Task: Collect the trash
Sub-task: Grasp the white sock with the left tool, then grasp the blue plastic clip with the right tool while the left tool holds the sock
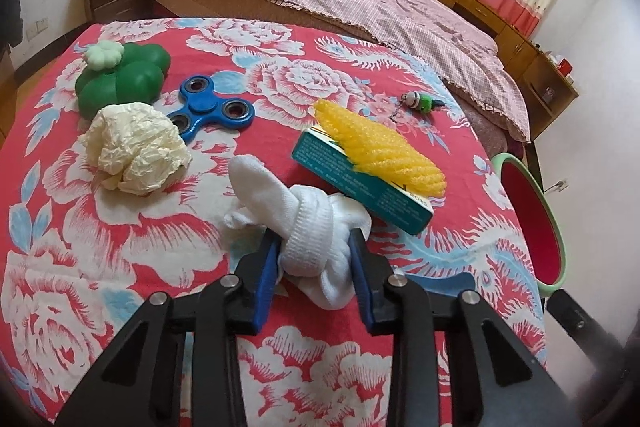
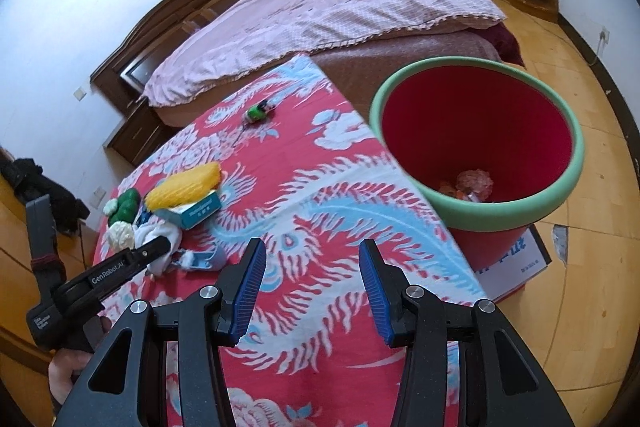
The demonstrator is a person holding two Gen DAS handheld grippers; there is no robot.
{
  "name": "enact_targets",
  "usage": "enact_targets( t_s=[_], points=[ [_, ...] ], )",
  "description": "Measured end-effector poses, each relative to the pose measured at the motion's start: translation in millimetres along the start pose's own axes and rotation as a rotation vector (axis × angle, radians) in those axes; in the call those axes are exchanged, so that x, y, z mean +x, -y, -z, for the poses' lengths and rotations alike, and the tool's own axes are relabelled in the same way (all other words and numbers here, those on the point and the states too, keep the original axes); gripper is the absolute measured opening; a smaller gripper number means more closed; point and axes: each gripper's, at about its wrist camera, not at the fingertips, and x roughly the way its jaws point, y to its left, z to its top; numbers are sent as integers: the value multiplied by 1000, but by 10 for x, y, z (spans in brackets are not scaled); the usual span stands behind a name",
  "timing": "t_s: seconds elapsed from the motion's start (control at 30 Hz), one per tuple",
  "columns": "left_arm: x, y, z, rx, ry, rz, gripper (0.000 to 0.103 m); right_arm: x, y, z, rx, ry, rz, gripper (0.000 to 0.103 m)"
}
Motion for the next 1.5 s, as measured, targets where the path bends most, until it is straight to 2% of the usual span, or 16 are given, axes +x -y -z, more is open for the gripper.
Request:
enact_targets(
  t_s=[0.43, 0.87, 1.23, 1.43, 1.5],
  points=[
    [-282, -204, 15, 2, 51, -27, 34, 192, -358, 50, -76, -43, -39, 50],
    [-481, -575, 105, -36, 81, -59, 34, 460, -730, 174, -145, -66, -65, 50],
    [-546, -792, 177, -48, 97, -52, 34, 631, -877, 212, -138, -61, -55, 49],
    [-533, -828, 198, -48, 97, -42, 34, 682, -888, 204, -123, -56, -50, 37],
    [-531, -830, 205, -48, 96, -37, 34, 692, -882, 207, -118, -52, -43, 26]
  ],
)
